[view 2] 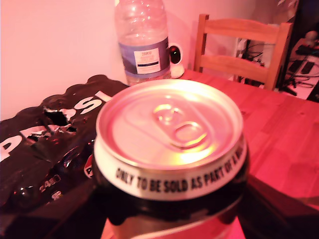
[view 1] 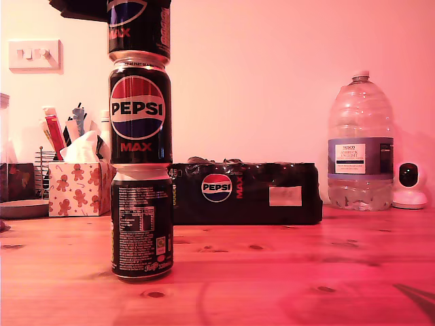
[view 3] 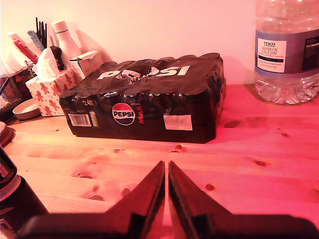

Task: Stack up the Pepsi cans on top of each other

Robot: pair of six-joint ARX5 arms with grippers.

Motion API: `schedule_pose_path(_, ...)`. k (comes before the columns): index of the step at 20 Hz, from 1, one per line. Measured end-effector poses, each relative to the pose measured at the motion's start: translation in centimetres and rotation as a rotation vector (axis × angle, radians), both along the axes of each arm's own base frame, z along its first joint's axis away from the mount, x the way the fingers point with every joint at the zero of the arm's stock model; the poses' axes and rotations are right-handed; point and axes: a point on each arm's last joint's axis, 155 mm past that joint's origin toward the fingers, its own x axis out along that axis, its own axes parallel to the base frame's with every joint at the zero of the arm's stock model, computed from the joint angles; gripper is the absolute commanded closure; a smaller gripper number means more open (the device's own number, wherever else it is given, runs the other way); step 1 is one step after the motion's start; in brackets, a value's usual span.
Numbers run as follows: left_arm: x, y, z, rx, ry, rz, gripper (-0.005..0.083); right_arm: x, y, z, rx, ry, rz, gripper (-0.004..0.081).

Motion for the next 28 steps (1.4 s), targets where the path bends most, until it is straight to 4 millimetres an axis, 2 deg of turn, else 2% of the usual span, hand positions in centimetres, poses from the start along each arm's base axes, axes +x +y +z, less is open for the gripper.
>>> schedule_pose_path(28,0.46,0.01,0.09,-0.045,-0.014,0.023,0.052,-0.12,0.41,0.07,0.006,-0.001,0.023,0.0783)
